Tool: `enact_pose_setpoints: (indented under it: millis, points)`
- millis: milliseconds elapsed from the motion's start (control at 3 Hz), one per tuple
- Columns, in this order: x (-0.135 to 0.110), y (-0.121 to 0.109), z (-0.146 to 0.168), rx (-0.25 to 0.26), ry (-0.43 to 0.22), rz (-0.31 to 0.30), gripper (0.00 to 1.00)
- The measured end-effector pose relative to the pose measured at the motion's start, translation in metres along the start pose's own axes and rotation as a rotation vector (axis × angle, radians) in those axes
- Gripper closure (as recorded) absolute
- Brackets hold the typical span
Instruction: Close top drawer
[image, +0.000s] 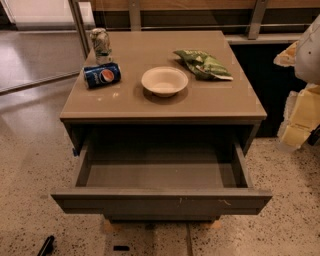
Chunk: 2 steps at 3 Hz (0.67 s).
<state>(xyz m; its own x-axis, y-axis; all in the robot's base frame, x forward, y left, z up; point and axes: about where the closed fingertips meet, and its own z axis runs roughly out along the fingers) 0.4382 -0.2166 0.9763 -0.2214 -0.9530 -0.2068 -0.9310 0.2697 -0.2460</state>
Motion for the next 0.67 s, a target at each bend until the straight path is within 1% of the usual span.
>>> enact_pose_setpoints:
  millis: [333, 667]
  points:
    - [0.0000, 0.0000, 0.0000, 0.000, 0.000, 0.000, 0.00]
    - [0.0035, 0.0018, 0.0021, 0.005, -0.017, 0.015, 0.00]
